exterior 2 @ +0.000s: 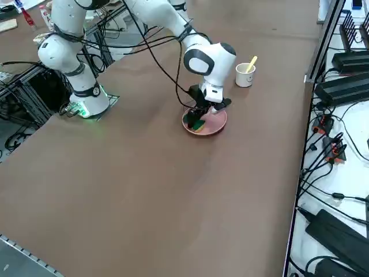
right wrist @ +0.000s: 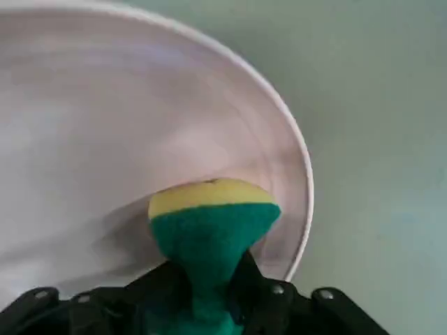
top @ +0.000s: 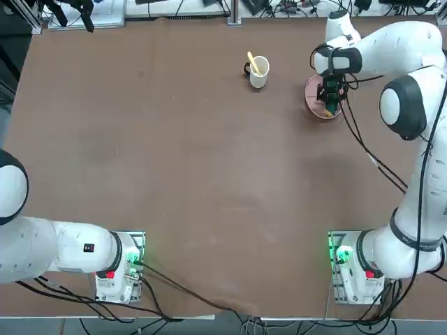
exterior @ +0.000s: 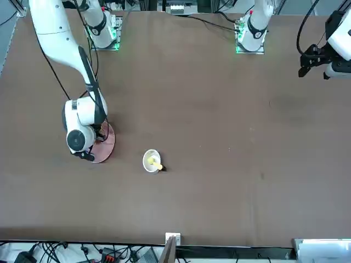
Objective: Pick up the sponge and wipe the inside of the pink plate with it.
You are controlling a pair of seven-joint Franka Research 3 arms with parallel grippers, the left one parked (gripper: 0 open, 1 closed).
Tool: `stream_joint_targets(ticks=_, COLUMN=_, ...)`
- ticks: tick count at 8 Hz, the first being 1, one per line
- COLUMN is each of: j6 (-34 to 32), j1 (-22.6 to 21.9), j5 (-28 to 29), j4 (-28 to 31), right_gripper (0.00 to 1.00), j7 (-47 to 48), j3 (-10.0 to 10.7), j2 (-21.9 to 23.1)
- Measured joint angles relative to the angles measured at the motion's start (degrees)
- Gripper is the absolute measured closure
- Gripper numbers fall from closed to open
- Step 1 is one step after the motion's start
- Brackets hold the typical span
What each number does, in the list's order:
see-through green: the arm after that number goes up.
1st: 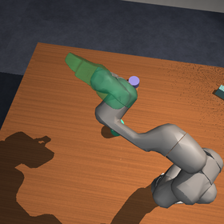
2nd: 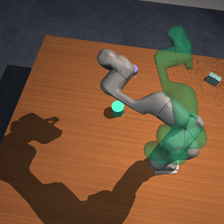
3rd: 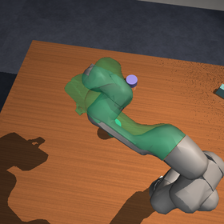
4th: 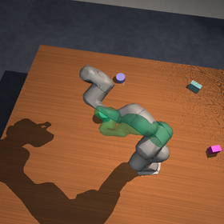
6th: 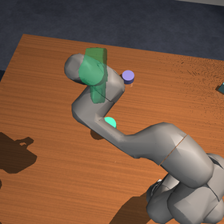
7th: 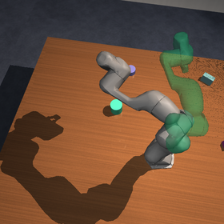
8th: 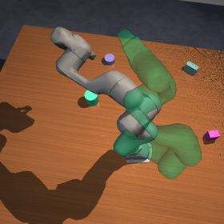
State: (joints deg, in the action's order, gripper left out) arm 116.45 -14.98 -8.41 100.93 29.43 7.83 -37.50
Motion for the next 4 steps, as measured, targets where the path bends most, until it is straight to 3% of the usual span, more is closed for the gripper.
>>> stream_joint_targets(ticks=4, j6=0.7, j1=0.0, j5=0.2, j4=-4.3, right_gripper=0.68, j7=0.0, j3=0.1, j2=-1.8)
